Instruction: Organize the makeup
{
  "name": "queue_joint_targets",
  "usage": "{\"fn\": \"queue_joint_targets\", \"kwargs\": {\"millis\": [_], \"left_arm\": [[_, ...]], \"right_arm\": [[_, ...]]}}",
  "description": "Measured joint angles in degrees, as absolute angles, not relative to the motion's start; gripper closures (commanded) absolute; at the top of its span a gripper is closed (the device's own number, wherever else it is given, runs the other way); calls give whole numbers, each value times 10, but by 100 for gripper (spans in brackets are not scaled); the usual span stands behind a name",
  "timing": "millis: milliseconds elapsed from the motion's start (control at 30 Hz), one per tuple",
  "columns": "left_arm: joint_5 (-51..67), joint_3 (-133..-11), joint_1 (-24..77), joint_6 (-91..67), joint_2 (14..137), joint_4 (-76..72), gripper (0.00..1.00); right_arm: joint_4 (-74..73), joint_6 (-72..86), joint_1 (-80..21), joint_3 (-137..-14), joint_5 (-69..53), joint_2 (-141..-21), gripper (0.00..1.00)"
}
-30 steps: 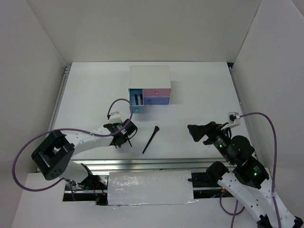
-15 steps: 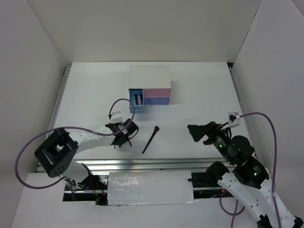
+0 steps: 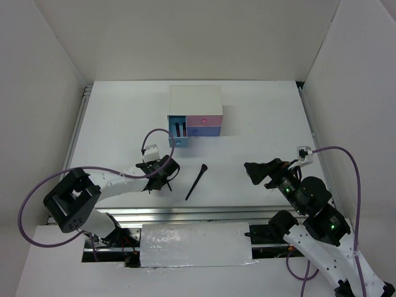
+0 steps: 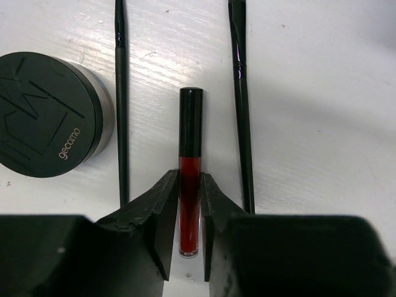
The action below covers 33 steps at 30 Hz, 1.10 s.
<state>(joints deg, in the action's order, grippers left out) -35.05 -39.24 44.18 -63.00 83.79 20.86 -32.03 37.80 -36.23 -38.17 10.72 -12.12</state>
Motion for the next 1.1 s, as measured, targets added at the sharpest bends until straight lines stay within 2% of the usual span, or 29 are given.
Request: {"fn": "queue_joint_targets", "kwargs": {"millis": [33, 67, 167, 500, 800, 967, 1100], "left_arm": [[-350, -390, 442, -630, 836, 204, 74], [-349, -387, 442, -630, 835, 201, 85], [-349, -386, 442, -630, 834, 197, 100], [-346, -401, 455, -632, 823, 247, 100], [-387, -514, 507, -616, 703, 359, 100], [-402, -587, 502, -510, 688, 312, 100], [-376, -657, 459, -411, 742, 238, 100]], "right_arm": [[-320, 378, -362, -382, 107, -121, 0], [-320, 378, -362, -382, 107, -121, 0], [-320, 378, -362, -382, 107, -119, 0], [-321, 378, -362, -382, 109, -117, 0], [-321, 378, -362, -382, 113, -117, 0], [-320, 376, -362, -382, 117, -118, 0], [-317, 373, -362, -382, 121, -127, 0]]}}
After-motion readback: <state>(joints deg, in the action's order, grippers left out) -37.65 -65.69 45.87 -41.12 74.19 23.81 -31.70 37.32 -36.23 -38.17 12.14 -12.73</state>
